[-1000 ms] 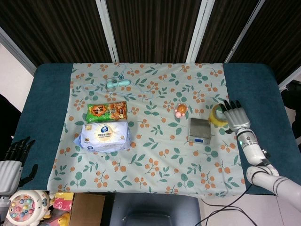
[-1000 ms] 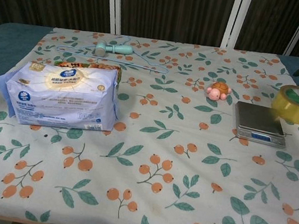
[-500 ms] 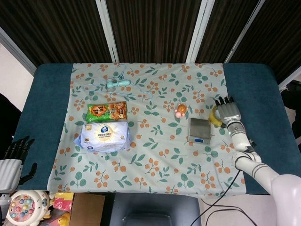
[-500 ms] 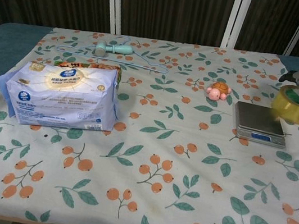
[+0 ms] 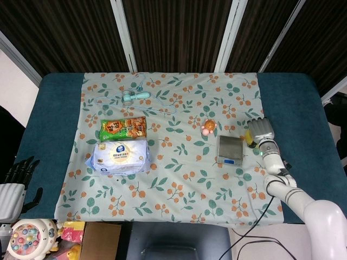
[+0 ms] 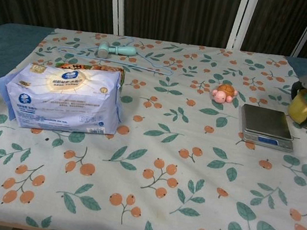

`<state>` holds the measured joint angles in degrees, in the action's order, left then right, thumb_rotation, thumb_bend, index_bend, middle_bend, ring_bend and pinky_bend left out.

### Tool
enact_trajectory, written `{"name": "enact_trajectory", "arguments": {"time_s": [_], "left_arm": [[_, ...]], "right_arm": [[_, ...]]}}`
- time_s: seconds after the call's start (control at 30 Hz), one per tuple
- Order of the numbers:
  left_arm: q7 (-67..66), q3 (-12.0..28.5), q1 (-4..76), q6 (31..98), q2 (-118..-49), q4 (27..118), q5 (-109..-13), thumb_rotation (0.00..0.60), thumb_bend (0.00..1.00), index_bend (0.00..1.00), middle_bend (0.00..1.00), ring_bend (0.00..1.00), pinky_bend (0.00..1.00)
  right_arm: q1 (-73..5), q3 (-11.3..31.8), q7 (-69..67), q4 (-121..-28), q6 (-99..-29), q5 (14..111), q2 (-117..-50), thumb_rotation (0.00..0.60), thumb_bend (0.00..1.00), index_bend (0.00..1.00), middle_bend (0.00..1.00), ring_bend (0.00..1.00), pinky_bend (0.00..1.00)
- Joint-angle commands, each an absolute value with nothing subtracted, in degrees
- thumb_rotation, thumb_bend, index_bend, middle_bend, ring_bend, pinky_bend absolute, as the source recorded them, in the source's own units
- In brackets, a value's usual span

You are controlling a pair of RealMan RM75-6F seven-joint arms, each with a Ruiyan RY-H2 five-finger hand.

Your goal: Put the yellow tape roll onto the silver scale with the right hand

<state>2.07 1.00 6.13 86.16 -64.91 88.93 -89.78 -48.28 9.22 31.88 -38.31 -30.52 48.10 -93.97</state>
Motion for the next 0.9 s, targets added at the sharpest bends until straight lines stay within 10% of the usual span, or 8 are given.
{"name": "enact_trajectory", "arguments": {"time_s": [0.03, 0.5, 0.9], "left_arm": [[1.93, 0.95, 6.11, 86.21, -64.91, 89.03, -89.89, 0.600, 0.45, 0.00, 0.00, 0.00, 0.10], [2.11, 0.86, 6.25, 86.23, -64.85, 89.33, -90.33, 0.600, 0.45, 0.00, 0.00, 0.00, 0.10], [3.17, 0.60, 5.96, 87.00, -64.25, 89.46, -91.04, 0.600, 0.45, 0.00, 0.00, 0.00, 0.10]], "right_arm": [[-47.72, 9.31, 31.75, -39.02, -31.44, 47.96, -93.08, 0.600, 0.39, 0.83, 0.56, 0.55, 0.71], [-43.11, 10.21, 26.46, -68.81, -44.71, 56.95, -76.04, 0.600, 0.41, 0.89, 0.61, 0.61, 0.76], [-46.98, 7.69, 35.97, -73.57, -44.32, 52.84, -80.52, 0.600, 0.41, 0.88, 0.61, 0.60, 0.75]]}}
